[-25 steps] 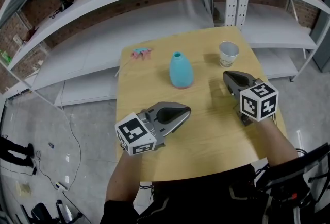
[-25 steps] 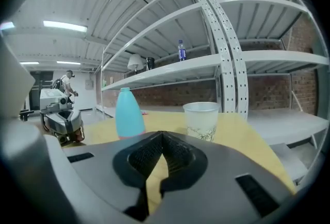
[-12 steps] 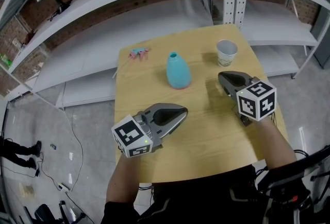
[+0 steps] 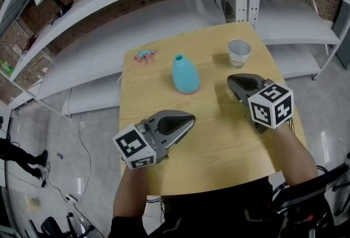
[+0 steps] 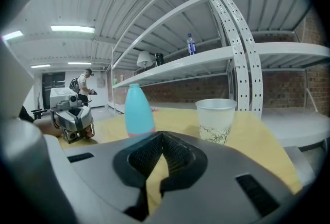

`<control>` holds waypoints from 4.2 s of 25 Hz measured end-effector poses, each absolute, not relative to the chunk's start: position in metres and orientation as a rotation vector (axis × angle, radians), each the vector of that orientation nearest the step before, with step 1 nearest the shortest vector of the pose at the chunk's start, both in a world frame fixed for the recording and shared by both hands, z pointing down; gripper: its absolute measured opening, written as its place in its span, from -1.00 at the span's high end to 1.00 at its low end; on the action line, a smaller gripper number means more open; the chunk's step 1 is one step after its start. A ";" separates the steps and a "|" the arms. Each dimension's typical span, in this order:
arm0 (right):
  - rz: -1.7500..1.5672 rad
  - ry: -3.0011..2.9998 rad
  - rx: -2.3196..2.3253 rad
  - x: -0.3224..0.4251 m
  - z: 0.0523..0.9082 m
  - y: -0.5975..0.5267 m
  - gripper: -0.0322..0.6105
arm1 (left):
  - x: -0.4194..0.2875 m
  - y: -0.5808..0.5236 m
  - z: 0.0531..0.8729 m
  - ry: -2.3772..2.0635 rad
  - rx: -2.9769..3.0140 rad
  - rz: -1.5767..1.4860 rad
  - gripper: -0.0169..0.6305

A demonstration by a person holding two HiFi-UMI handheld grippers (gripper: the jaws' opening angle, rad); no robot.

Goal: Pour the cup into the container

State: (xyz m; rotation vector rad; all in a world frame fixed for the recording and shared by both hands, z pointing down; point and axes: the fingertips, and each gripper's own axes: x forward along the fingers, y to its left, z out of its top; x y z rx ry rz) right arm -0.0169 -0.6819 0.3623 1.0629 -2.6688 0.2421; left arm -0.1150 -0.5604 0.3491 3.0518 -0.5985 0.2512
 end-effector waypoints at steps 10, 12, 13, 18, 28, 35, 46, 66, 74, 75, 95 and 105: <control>0.238 -2.670 1.045 -0.015 0.361 -0.681 0.89 | -0.122 -0.579 0.349 -0.803 2.976 0.256 0.94; 0.226 -2.652 1.017 -0.013 0.364 -0.668 0.89 | -0.122 -0.578 0.352 -0.857 2.946 0.274 0.94; 0.223 -2.648 0.992 -0.012 0.366 -0.657 0.89 | -0.120 -0.572 0.353 -0.864 2.940 0.276 0.94; 0.233 -2.649 0.959 0.005 0.371 -0.583 0.89 | -0.102 -0.513 0.356 -0.902 2.917 0.265 0.94; 0.274 -2.761 1.124 0.073 0.345 -0.391 0.89 | -0.077 -0.325 0.332 -1.068 2.855 0.113 0.94; 0.133 -2.782 1.084 0.087 0.325 -0.233 0.89 | -0.052 -0.151 0.336 -1.175 2.807 0.071 0.94; 0.055 -2.795 1.147 0.119 0.321 -0.036 0.89 | -0.029 0.045 0.324 -1.316 2.823 0.126 0.94; 0.056 -2.807 1.104 0.178 0.317 0.309 0.89 | 0.029 0.383 0.358 -1.279 2.763 0.177 0.94; 0.117 -2.838 1.127 0.187 0.325 0.427 0.89 | 0.047 0.495 0.357 -1.246 2.793 0.118 0.94; 0.115 -2.841 1.119 0.186 0.327 0.440 0.89 | 0.048 0.509 0.358 -1.238 2.804 0.115 0.94; 0.144 -2.871 1.136 0.213 0.328 0.700 0.89 | 0.067 0.766 0.351 -1.248 2.808 0.060 0.94; 0.151 -2.914 1.198 0.227 0.306 0.754 0.89 | 0.078 0.817 0.331 -1.271 2.846 0.041 0.94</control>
